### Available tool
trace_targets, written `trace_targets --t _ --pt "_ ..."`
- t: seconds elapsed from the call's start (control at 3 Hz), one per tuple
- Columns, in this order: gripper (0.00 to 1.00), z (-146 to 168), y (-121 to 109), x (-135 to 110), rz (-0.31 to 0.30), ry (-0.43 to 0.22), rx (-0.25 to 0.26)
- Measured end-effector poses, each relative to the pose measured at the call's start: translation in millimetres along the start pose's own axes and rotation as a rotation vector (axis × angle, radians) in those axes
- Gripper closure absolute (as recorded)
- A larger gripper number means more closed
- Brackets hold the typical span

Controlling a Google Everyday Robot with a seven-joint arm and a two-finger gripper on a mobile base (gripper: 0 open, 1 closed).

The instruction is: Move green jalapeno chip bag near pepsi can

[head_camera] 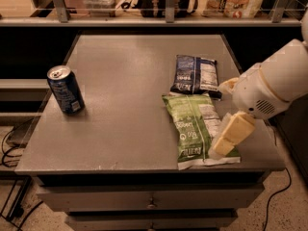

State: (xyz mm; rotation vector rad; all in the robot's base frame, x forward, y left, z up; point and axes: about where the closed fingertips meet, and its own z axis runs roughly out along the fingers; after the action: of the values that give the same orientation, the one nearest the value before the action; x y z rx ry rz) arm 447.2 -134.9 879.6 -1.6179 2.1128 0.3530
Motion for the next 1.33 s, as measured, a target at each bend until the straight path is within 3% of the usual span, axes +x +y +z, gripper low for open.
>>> trace_targets --t 0.67,1.0,1.33 --pt "0.00 61 -2 18 0.089 0.023 -0.030" --pt "0.17 57 -14 30 0.116 0.061 0.012" --pt "0.41 26 -28 21 0.096 0.073 0.109"
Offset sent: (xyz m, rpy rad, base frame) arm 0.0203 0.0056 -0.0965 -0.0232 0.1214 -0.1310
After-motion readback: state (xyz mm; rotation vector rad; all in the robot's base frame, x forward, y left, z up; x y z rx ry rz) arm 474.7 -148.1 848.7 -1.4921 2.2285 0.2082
